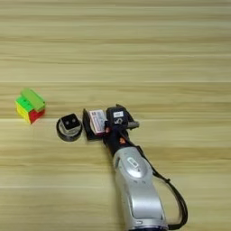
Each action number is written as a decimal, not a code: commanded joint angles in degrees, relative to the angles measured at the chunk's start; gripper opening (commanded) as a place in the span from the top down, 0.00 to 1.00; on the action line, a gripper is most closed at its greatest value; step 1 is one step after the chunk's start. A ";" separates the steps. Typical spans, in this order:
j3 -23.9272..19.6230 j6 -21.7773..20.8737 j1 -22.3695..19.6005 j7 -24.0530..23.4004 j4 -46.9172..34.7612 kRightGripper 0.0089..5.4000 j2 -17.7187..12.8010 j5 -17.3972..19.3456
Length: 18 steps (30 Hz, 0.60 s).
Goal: Move the objects on the table
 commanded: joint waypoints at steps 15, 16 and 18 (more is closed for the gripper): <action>5.45 -2.08 -10.80 5.03 -6.21 0.00 -1.90 -0.37; 6.14 -1.92 -11.27 5.50 -5.89 0.00 -1.67 -0.31; 7.65 -1.79 -12.16 6.49 -5.12 0.00 -1.22 -0.32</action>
